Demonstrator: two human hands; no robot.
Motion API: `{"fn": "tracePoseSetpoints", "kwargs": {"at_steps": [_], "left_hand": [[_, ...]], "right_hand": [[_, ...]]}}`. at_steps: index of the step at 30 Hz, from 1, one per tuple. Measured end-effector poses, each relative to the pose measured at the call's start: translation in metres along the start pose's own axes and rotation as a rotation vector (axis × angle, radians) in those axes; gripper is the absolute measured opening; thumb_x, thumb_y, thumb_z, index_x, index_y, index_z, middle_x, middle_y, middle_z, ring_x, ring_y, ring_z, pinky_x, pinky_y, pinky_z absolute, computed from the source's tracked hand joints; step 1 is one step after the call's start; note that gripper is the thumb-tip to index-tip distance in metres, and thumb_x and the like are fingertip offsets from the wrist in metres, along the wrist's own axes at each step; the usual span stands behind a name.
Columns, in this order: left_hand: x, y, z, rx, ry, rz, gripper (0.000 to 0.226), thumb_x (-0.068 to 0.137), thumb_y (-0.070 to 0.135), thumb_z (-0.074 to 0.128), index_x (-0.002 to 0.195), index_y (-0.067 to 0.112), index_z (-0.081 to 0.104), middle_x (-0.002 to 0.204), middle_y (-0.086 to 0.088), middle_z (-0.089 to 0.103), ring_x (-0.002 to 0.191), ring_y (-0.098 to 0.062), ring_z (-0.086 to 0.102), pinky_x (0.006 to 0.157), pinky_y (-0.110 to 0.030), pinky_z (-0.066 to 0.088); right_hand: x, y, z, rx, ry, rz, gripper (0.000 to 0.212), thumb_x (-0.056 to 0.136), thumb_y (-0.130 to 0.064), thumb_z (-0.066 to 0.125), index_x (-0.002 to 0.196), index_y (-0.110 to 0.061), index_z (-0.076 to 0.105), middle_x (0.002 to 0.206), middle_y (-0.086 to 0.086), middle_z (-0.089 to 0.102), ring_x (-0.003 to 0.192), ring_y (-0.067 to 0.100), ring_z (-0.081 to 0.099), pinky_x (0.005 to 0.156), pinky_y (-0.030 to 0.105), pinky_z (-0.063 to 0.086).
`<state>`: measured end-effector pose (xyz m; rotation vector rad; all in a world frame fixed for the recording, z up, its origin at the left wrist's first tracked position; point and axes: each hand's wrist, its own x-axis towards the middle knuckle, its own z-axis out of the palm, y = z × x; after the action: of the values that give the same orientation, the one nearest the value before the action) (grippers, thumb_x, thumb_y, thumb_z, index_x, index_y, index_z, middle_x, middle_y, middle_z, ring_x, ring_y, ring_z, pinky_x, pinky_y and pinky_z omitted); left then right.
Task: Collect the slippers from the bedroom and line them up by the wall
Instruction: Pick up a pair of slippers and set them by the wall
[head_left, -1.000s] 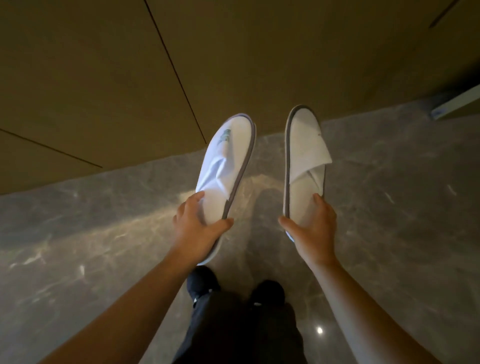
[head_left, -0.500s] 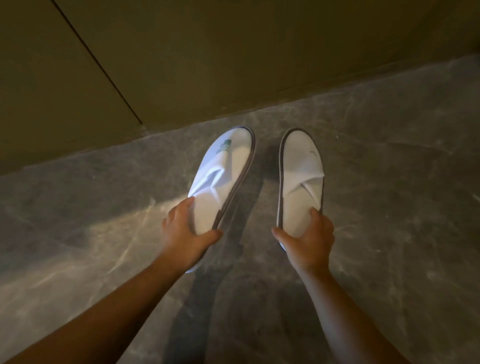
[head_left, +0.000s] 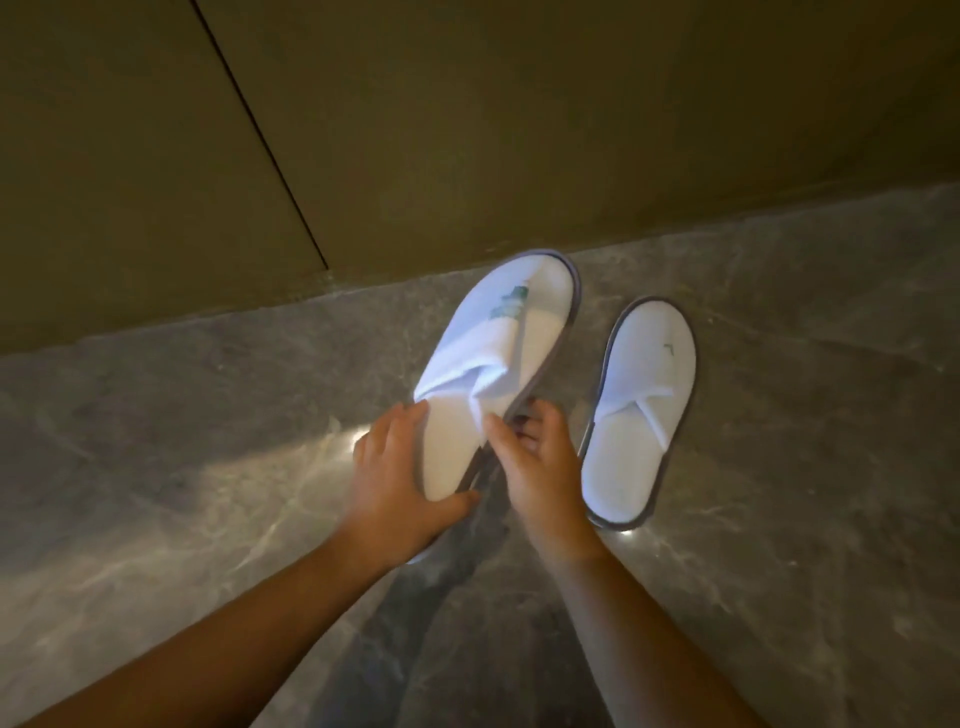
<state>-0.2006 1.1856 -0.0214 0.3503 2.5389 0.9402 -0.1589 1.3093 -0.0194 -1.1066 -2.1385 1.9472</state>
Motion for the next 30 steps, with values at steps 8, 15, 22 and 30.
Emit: {"fn": "tracePoseSetpoints", "kwargs": {"at_steps": [8, 15, 22, 30], "left_hand": [[-0.014, -0.002, -0.041, -0.085, -0.205, 0.072, 0.1, 0.064, 0.039, 0.074, 0.138, 0.023, 0.009, 0.151, -0.001, 0.016, 0.137, -0.018, 0.018, 0.11, -0.027, 0.019], [-0.005, -0.056, -0.054, 0.041, -0.208, -0.11, 0.089, 0.071, 0.04, 0.068, 0.139, 0.023, 0.012, 0.153, -0.002, 0.015, 0.139, -0.02, 0.016, 0.111, -0.031, 0.021], [0.031, -0.094, -0.042, 0.273, -0.235, -0.174, 0.078, 0.078, 0.048, 0.056, 0.139, 0.025, 0.014, 0.155, -0.002, 0.008, 0.142, -0.025, 0.008, 0.115, -0.044, 0.019], [0.031, -0.111, -0.007, 0.31, -0.229, -0.179, 0.092, 0.076, 0.053, 0.056, 0.14, 0.028, -0.006, 0.155, 0.001, -0.005, 0.142, -0.026, -0.004, 0.115, -0.046, 0.01]], "right_hand": [[0.002, -0.06, 0.016, -0.253, -0.003, 0.05, 0.042, 0.085, -0.032, 0.055, 0.122, -0.027, 0.037, 0.112, -0.004, 0.05, 0.091, 0.009, 0.051, 0.076, 0.022, 0.048], [0.02, -0.038, 0.036, -0.443, -0.196, 0.055, 0.042, 0.087, -0.019, 0.052, 0.127, -0.018, 0.04, 0.127, 0.008, 0.053, 0.104, 0.014, 0.048, 0.084, 0.028, 0.036], [0.054, 0.019, 0.083, -0.486, -0.229, 0.078, 0.058, 0.085, -0.019, 0.056, 0.134, -0.012, 0.026, 0.134, 0.016, 0.045, 0.121, 0.029, 0.047, 0.099, 0.039, 0.041], [0.056, 0.039, 0.076, -0.848, -0.269, -0.18, 0.087, 0.067, -0.043, 0.072, 0.135, -0.019, 0.023, 0.142, 0.008, 0.033, 0.128, 0.023, 0.034, 0.107, 0.036, 0.031]]}}
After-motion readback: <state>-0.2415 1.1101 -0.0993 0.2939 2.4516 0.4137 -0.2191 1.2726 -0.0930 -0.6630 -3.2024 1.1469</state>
